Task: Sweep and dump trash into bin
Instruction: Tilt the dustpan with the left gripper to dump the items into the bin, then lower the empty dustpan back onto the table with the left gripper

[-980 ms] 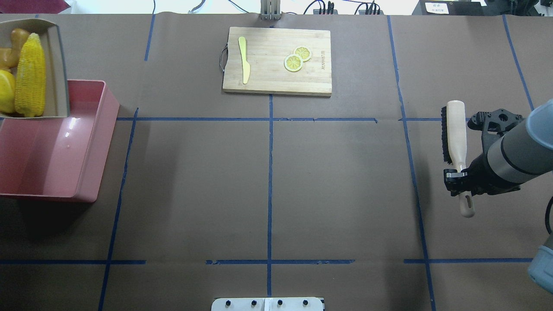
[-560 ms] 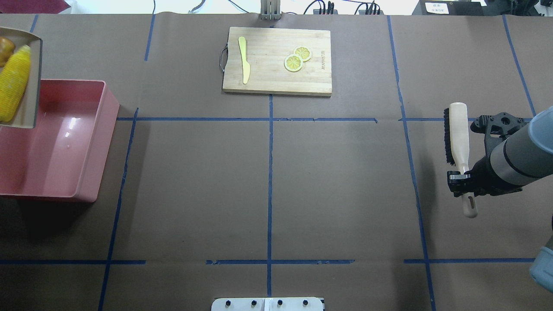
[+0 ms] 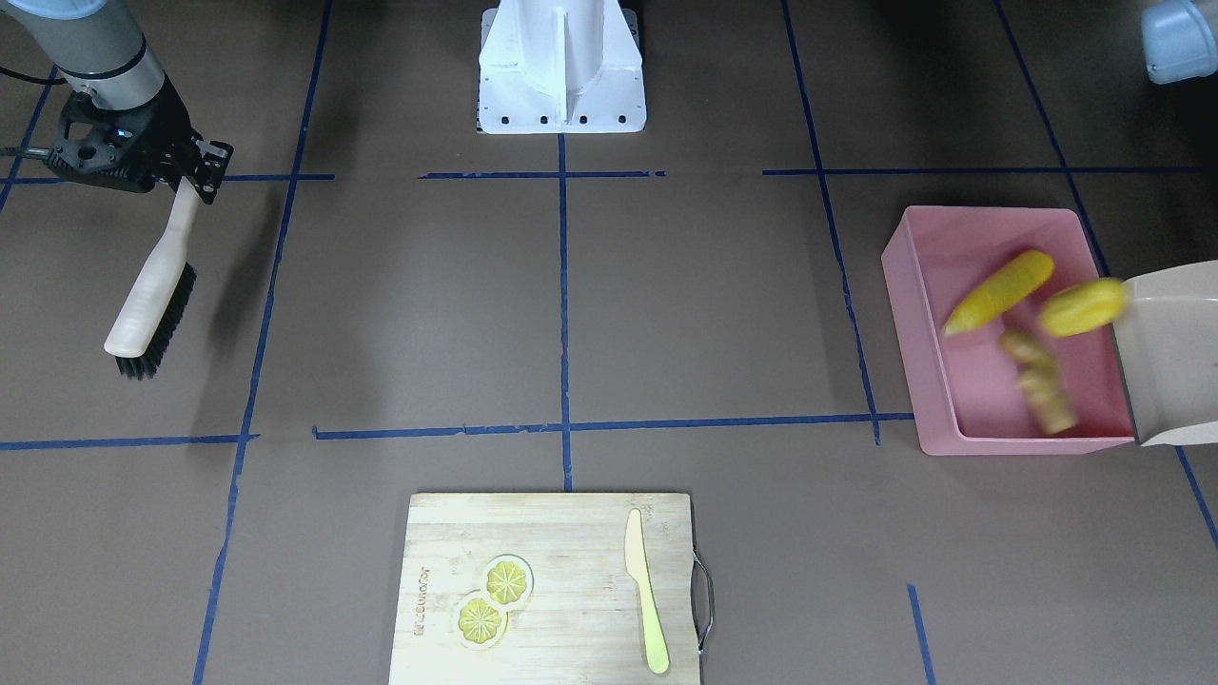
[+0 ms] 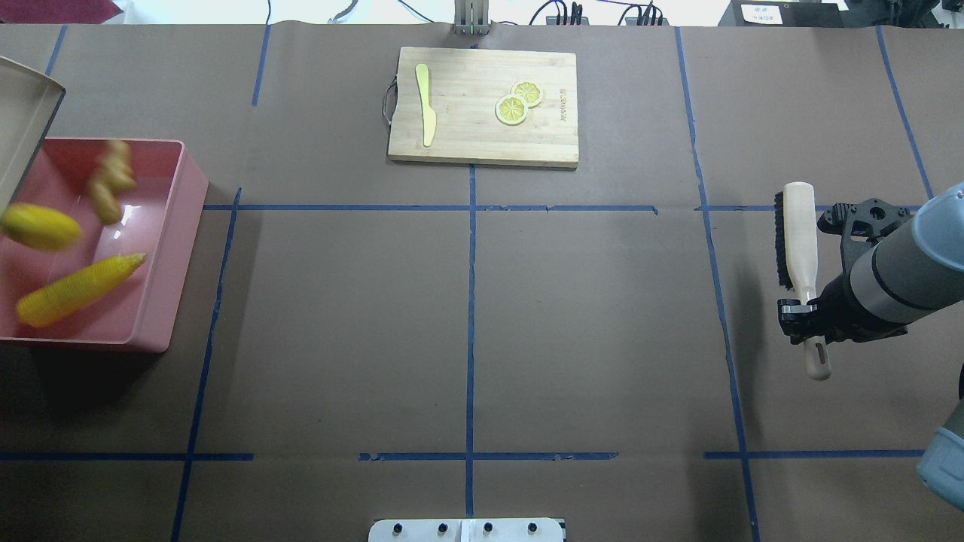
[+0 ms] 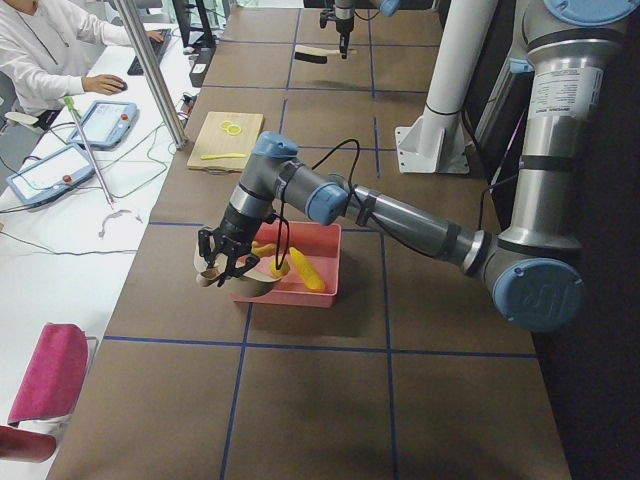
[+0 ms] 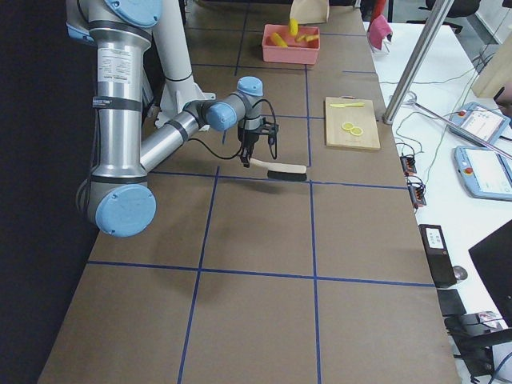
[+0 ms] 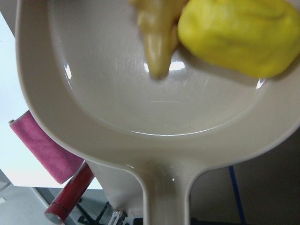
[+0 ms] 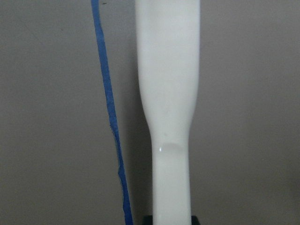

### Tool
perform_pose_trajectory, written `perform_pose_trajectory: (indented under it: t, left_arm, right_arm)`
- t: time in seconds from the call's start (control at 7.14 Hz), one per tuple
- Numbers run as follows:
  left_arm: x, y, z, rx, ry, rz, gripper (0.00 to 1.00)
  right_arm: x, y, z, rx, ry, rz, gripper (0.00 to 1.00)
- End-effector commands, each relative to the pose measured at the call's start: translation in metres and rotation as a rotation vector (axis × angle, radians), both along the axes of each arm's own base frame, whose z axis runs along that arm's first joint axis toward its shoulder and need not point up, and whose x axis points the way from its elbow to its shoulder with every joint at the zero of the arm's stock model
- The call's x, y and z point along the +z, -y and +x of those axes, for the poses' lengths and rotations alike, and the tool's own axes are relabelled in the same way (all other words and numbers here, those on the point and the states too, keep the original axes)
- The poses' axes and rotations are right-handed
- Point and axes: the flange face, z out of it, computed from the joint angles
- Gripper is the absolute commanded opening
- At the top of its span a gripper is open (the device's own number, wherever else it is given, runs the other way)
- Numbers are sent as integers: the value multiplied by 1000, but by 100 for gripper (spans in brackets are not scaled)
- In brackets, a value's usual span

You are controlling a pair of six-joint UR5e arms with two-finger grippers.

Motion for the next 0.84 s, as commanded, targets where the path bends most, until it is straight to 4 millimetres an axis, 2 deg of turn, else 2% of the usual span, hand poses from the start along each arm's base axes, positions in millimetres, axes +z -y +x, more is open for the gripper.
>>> perform_pose_trajectory:
  t: [0.0, 0.14, 0.42, 0.56, 0.7]
  left_arm:
    - [-3, 1, 5, 6, -8, 1, 0]
    - [-14, 5, 18, -11, -131, -58, 0]
    - [-60, 16, 46, -76, -444, -183, 0]
    - [-87, 25, 54, -155, -525, -209, 0]
    - [-106, 24, 120, -79, -549, -243, 0]
  right_arm:
    - [-4, 1, -2, 3, 7, 2, 1]
    - [-7, 3, -7, 4, 14, 5, 1]
    - [-13, 3, -13, 1, 23, 8, 1]
    - [-16, 2, -14, -3, 29, 11, 1]
    - [-24, 4, -24, -15, 44, 21, 2]
